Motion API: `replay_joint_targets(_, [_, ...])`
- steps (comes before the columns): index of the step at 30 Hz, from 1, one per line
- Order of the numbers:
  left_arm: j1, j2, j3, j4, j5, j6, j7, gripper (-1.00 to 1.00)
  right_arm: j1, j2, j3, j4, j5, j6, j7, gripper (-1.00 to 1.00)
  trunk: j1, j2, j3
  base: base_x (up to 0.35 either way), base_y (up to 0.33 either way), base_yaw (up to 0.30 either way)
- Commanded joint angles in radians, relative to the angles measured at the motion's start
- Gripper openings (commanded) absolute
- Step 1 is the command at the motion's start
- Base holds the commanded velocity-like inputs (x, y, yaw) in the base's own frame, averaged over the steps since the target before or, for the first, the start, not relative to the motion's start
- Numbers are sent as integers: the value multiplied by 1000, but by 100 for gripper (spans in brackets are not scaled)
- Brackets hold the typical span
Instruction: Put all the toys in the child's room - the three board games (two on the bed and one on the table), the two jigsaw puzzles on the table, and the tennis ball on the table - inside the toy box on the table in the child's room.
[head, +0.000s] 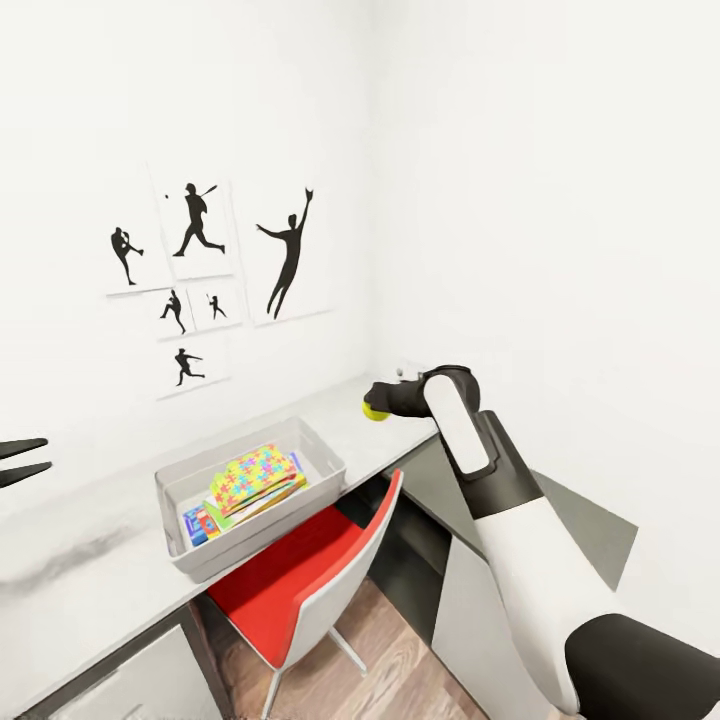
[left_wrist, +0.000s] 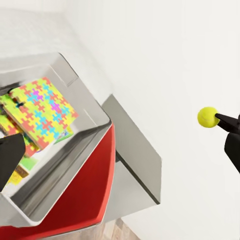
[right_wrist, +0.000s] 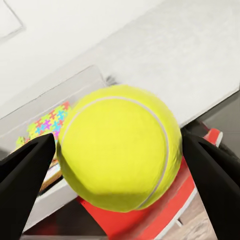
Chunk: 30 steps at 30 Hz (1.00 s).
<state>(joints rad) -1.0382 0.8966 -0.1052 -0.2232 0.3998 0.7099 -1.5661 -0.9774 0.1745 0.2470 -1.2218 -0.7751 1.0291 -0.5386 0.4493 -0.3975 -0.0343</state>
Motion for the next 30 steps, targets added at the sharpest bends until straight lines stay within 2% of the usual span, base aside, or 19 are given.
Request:
replay_joint_targets(1, [-2, 1, -8, 1, 5, 11, -5, 100, -1, 0, 2, -1, -10, 2, -11, -100, 1, -3, -3, 0, 0, 278])
replay_joint_targets(8, [-2, 1, -8, 1, 5, 10, -5, 100, -1, 0, 37, 0, -13, 2, -11, -100, 1, -3, -6, 0, 0, 278])
replay_joint_targets(30, [-2, 4, -8, 1, 6, 11, -5, 100, -1, 0, 42, 7, -13, 2, -10, -100, 1, -3, -15, 0, 1, 278])
